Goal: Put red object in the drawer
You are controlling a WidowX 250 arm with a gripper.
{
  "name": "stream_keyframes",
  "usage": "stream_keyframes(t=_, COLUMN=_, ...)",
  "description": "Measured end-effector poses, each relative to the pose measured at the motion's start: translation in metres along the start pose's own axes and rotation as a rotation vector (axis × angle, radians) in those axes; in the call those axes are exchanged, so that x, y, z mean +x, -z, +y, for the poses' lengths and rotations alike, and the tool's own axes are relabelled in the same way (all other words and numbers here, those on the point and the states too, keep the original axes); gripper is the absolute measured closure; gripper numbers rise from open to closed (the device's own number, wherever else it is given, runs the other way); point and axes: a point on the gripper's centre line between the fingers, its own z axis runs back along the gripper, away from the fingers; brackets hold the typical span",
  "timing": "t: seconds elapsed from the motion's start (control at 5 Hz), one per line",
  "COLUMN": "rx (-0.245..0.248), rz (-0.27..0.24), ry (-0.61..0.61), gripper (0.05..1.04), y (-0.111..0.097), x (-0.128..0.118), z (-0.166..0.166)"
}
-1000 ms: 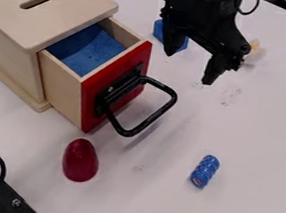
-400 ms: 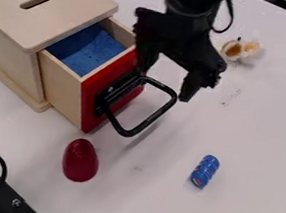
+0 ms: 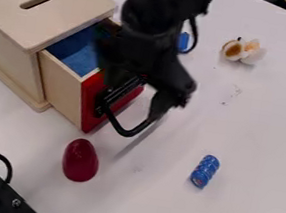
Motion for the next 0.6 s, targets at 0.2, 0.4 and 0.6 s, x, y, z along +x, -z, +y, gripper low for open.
stream_keyframes(t=0.2, rx=-0.046, rz=0.033, ry=-0.021, gripper=0.083, y=0.000, x=-0.030, z=0.001)
stream_keyframes(t=0.4, rx=-0.084, rz=0.070, ry=-0.069, gripper=0.083, y=0.016, x=-0.057, z=0.007)
stream_keyframes(t=0.6, rx=-0.056, rz=0.121, ry=-0.105, gripper=0.083, y=0.035, x=-0.073, z=0.016)
